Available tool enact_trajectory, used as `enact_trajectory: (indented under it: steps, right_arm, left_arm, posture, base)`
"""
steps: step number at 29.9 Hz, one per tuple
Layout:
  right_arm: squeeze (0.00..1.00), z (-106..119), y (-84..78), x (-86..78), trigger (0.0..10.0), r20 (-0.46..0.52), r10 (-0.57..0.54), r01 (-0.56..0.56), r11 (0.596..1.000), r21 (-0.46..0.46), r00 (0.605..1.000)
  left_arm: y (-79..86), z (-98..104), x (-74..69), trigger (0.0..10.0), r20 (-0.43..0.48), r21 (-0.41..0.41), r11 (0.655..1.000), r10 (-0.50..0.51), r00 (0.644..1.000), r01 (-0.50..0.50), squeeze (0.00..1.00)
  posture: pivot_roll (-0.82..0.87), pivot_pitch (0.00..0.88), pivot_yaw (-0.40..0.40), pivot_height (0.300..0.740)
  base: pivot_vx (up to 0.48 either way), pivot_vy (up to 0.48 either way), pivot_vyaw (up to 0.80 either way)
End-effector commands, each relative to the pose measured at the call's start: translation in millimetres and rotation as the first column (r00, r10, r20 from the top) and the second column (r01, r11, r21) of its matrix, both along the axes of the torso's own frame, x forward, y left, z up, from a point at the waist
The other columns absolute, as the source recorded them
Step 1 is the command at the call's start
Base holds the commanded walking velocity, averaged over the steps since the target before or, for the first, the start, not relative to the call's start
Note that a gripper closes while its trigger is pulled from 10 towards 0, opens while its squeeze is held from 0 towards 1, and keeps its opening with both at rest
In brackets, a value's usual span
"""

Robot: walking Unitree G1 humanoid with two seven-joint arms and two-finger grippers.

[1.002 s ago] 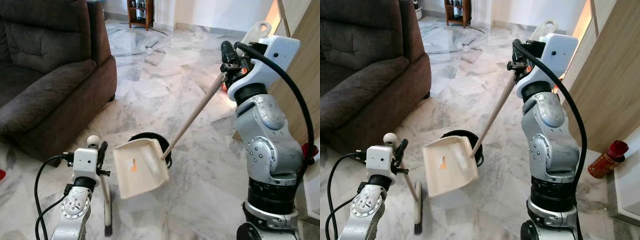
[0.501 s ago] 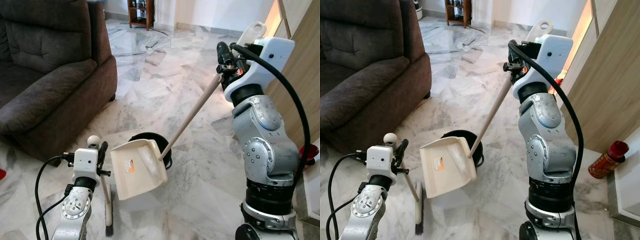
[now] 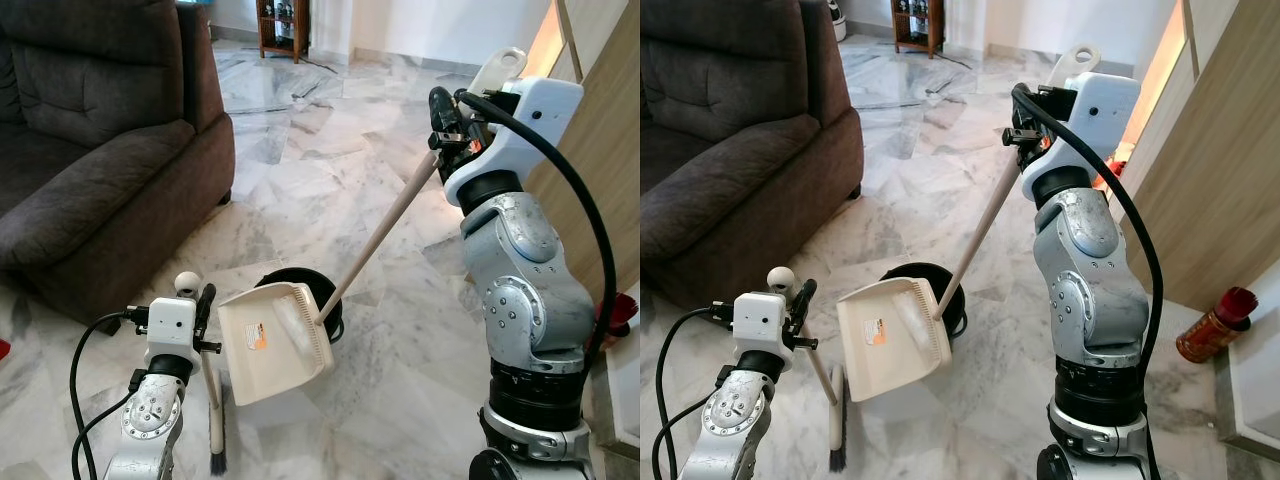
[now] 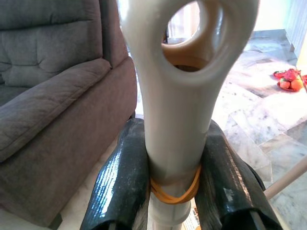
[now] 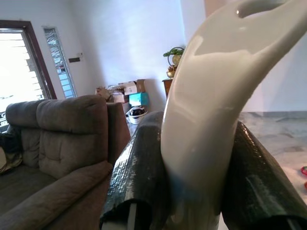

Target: Sweep floor

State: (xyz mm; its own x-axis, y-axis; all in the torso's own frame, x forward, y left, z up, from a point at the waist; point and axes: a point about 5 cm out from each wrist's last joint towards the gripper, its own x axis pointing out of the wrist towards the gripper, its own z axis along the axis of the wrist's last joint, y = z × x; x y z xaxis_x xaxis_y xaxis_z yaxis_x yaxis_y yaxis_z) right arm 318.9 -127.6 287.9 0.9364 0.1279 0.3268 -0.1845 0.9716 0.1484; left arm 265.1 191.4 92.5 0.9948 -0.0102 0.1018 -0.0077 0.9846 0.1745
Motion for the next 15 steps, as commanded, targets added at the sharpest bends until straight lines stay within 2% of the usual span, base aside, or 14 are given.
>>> enact_trajectory:
  steps: [1,15]
  right_arm:
    - [0.00,9.6,2.0,-3.9,10.0,0.060,0.019,-0.020,1.000,0.019,0.998]
    - [0.00,9.6,5.7,-4.7,10.0,0.065,0.032,-0.033,0.999,0.014,0.997]
  left_arm:
    - [1.7,8.5,-0.3,10.0,0.048,0.014,1.000,0.007,0.999,-0.008,0.00]
    - [1.1,9.5,0.5,10.0,0.051,0.015,1.000,0.005,0.999,-0.006,0.00]
  posture:
    - [0.11,0.071,-0.003,0.740]
    - [0.11,0.069,-0.001,0.740]
  base:
    - [0.281,0.000,0.00]
    - [0.365,0.000,0.00]
